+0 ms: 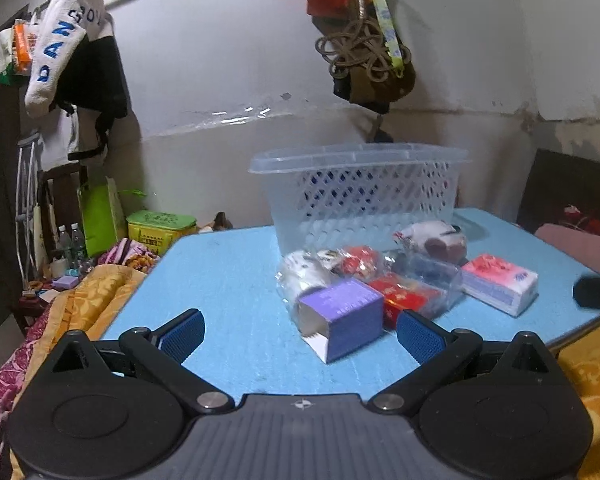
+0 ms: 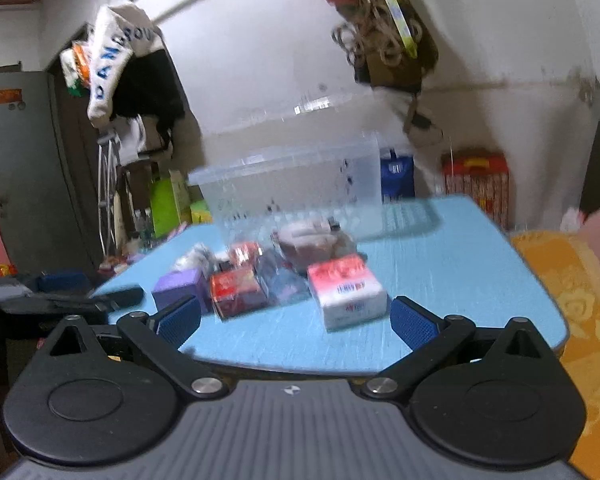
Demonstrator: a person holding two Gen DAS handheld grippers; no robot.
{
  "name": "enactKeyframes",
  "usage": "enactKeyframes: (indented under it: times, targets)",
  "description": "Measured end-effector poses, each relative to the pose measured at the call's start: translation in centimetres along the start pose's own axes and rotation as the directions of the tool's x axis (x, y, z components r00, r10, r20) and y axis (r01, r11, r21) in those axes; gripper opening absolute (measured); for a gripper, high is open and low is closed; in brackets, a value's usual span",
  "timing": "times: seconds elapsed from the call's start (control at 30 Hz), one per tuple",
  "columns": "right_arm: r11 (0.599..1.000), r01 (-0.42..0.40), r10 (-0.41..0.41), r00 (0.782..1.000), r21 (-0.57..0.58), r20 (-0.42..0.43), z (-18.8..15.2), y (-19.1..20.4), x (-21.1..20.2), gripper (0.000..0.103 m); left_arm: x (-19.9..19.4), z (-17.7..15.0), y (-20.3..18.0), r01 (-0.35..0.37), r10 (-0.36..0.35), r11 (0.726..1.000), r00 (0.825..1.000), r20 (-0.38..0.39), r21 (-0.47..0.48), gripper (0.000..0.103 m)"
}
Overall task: Organize objects
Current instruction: 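Move both tools toward the items on the table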
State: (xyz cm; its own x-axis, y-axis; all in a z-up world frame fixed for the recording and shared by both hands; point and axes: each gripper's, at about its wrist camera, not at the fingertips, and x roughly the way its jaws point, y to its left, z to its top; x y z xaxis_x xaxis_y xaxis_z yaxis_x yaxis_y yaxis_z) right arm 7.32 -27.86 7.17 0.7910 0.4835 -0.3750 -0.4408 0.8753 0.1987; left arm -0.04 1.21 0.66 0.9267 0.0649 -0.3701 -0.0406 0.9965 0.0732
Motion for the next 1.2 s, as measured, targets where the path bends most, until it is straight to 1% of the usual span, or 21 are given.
enactKeyframes:
  times: [0.07,0.1,0.2,0.27,0.33,0.4,0.57,0.63,0.7,0.83,0.87,1.0,1.07,1.2]
  targets:
    - [1.0,0.002,-0.001,0.999,0.021,-0.033,-0.1,-0.4,0.6,0.103,0.1,0.4,0.2,0.004,-0.004,1.0,1.0,-0.006,0.0,0.103]
    - [1.0,0.011,-0.011,0.999,0.024,-0.033,-0.2,-0.4,0.6,0.103,0.3,0.8,0.3,0.013,-0.013,1.0,1.0,-0.021,0.003,0.103]
    - [0.999,0.042,-0.042,0.999,0.018,-0.004,-0.2,-0.5,0.0,0.103,0.9,1.8,0.2,0.043,-0.043,0.999,0.998,-0.043,0.014,0.103]
    - [0.999,0.041,-0.041,0.999,0.019,0.0,-0.2,-0.6,-0.1,0.103,1.2,2.1,0.2,0.036,-0.035,0.999,0.998,-0.042,0.012,0.103]
    - [0.999,0.033,-0.033,0.999,0.02,-0.006,-0.2,-0.6,0.0,0.103,1.4,2.1,0.2,0.036,-0.036,0.999,0.998,-0.05,0.001,0.103]
    - [0.999,0.044,-0.044,0.999,0.013,-0.011,-0.2,-0.5,0.1,0.103,1.6,1.9,0.4,0.042,-0.043,0.999,0.997,-0.065,-0.013,0.103]
    - [0.998,0.062,-0.062,0.998,0.013,-0.008,-0.1,-0.4,0.2,0.103,1.8,1.8,0.9,0.082,-0.085,0.996,0.993,-0.078,-0.04,0.102]
    - [0.996,0.087,-0.087,0.996,0.005,0.007,-0.2,-0.2,-0.1,0.103,1.8,1.6,0.7,0.1,-0.101,0.995,0.992,-0.076,-0.021,0.102]
    - [0.995,0.095,-0.095,0.995,-0.008,0.018,-0.2,0.0,-0.2,0.103,1.9,1.4,0.4,0.109,-0.109,0.994,0.991,-0.081,-0.004,0.1]
    - [0.994,0.103,-0.103,0.995,-0.027,0.003,-0.2,0.4,0.1,0.103,2.2,1.2,-0.1,0.146,-0.144,0.989,0.984,-0.105,0.013,0.099]
    - [0.994,0.104,-0.104,0.995,-0.031,-0.004,-0.3,0.4,0.2,0.103,2.2,1.1,-0.2,0.148,-0.146,0.989,0.984,-0.104,0.019,0.098]
    - [0.998,0.057,-0.058,0.998,-0.019,-0.021,-0.3,0.2,0.4,0.103,2.0,1.1,0.0,0.152,-0.15,0.988,0.984,-0.095,0.018,0.097]
    - [1.0,0.01,-0.009,1.0,0.006,-0.011,-0.3,-0.1,0.1,0.103,2.0,1.1,0.2,0.152,-0.15,0.988,0.984,-0.097,0.012,0.097]
    - [0.999,0.035,-0.035,0.999,-0.007,0.027,0.0,0.2,-0.5,0.103,2.2,1.2,0.6,0.169,-0.167,0.986,0.979,-0.12,0.003,0.093]
